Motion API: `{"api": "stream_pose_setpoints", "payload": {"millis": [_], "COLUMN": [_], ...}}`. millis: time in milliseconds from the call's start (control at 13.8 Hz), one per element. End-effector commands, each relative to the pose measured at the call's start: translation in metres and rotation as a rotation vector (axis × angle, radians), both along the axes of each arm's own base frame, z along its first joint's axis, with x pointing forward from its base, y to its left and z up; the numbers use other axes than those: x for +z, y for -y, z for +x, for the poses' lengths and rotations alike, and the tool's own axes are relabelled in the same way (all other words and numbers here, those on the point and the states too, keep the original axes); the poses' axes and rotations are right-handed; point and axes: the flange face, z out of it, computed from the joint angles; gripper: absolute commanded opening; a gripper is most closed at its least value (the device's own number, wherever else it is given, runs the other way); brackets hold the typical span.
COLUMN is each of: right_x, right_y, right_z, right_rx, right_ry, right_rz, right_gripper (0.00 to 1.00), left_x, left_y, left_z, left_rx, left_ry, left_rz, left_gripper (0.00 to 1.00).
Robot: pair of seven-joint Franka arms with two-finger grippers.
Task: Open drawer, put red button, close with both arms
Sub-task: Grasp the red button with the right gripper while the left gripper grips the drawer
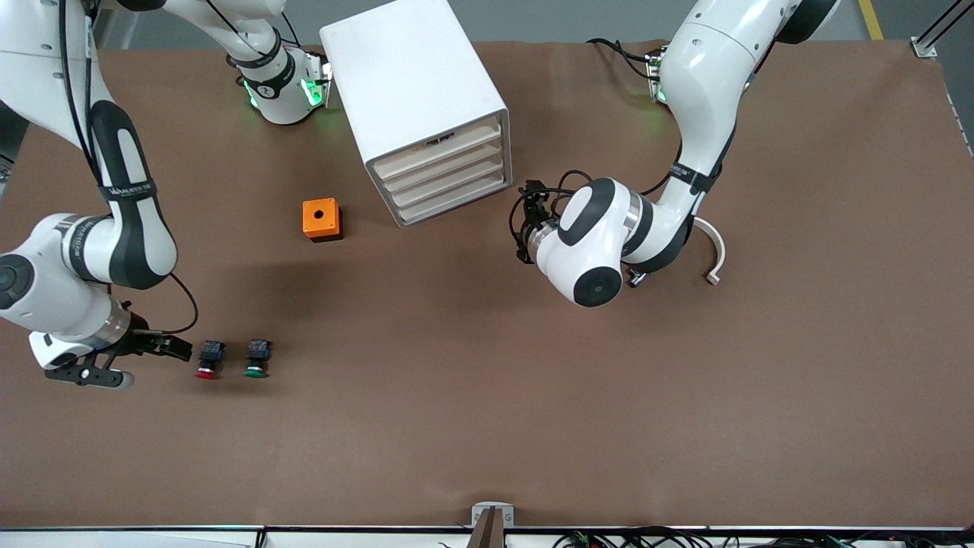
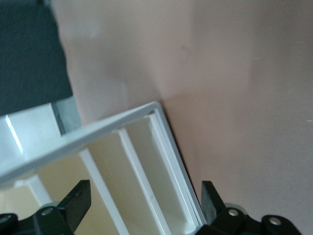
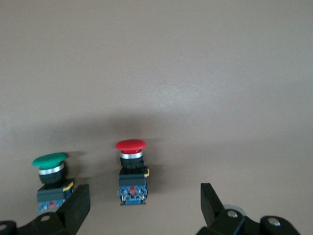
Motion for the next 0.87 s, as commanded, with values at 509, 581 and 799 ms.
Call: {"api": "stream_pose_setpoints", "payload": {"millis": [509, 581, 799], "right_x": [-0.064, -0.067, -0.078], "right_y": [-0.010, -0.010, -0.014], "right_z": [-0.008, -0.010, -0.011], "right_rx": [-0.053, -0.054, -0.052], "right_ry": [-0.038, -0.044, -0.062], "right_rz": [0.015, 0.015, 0.023], "right_gripper": [1.00, 1.00, 1.00], "left_x": [-0.031, -0.031, -0.033], "left_y": [0.057, 0.064, 0.083], "left_z": [-0.031, -0.039, -0.059], "left_rx": [0.315, 0.312, 0.276], "left_ry": [-0.367, -0.378, -0.381], "left_rz": [0.099, 0.112, 0.122], "left_gripper": [0.78, 0.77, 0.75]}}
